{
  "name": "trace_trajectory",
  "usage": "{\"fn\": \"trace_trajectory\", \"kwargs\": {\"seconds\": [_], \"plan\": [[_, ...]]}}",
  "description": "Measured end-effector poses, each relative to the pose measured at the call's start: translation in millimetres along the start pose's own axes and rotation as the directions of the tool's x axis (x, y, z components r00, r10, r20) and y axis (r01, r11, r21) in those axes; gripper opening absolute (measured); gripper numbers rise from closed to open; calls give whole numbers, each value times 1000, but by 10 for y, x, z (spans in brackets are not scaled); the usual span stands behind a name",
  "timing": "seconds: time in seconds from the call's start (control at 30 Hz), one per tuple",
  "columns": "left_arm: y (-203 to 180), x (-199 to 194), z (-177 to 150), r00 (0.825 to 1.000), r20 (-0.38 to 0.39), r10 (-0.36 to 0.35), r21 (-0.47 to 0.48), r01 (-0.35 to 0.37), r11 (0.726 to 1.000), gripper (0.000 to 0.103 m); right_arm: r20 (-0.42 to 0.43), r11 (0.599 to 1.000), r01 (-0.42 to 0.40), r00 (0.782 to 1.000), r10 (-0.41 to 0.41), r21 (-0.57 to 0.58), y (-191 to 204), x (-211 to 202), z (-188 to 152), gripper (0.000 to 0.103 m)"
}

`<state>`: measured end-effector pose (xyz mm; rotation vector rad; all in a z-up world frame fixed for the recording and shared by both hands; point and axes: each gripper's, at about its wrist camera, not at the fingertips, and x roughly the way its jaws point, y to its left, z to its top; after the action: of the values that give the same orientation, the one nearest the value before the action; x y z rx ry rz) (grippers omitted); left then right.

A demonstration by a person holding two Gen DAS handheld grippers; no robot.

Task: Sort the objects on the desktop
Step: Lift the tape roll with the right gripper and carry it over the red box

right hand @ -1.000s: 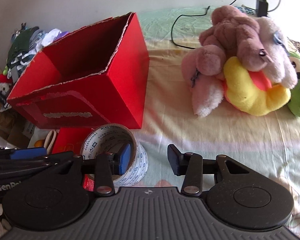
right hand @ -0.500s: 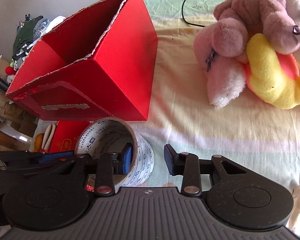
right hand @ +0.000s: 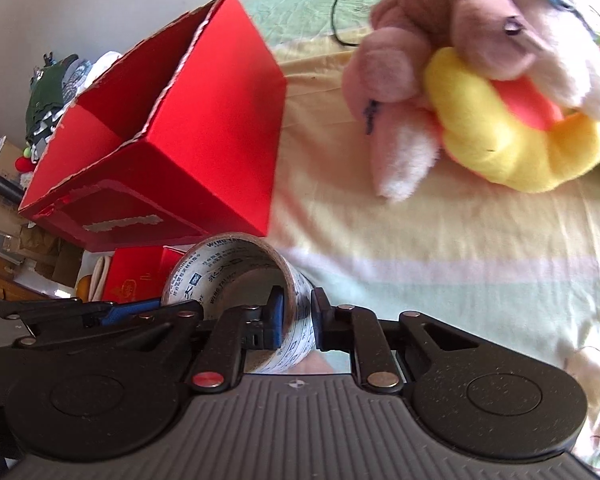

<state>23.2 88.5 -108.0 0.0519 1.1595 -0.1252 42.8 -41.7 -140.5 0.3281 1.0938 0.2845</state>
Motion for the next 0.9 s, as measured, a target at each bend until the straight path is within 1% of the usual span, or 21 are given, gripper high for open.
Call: {"fn": "trace_trajectory", "kwargs": {"seconds": [0.13,0.3,0.43,0.53,0.6,0.67,0.77,0.83,0.9], "plan": [[-219,-83,-12,999,37,-35,57,33,998,8,39,1000,24,999,-25,19,-183,-188,-37,15],[-534,-303,16,991,104,-82,142,67,988,8,126,998,58,990,-61,25,-382,-522,-84,15],[-738,-511,73,978,166,-123,200,89,976,8,216,997,75,973,-81,36,-507,-833,-44,15],[-869,-643,201,966,220,-134,233,81,969,8,288,997,77,954,-81,22,-514,-1025,46,15],[-881,-745,255,955,262,-135,249,68,966,8,334,996,84,939,-78,-5,-468,-1116,117,15],[-840,-847,353,945,304,-124,251,46,967,8,375,995,86,925,-64,-43,-319,-1139,277,15],[-638,-1027,525,930,353,-106,240,20,971,8,416,994,70,909,-28,-88,-128,-1163,502,15],[-454,-1114,635,918,384,-100,231,9,973,8,433,992,58,902,-2,-116,13,-1162,644,15],[-249,-1193,714,912,401,-86,217,-3,976,8,431,990,37,902,24,-133,188,-1121,818,15]]}}
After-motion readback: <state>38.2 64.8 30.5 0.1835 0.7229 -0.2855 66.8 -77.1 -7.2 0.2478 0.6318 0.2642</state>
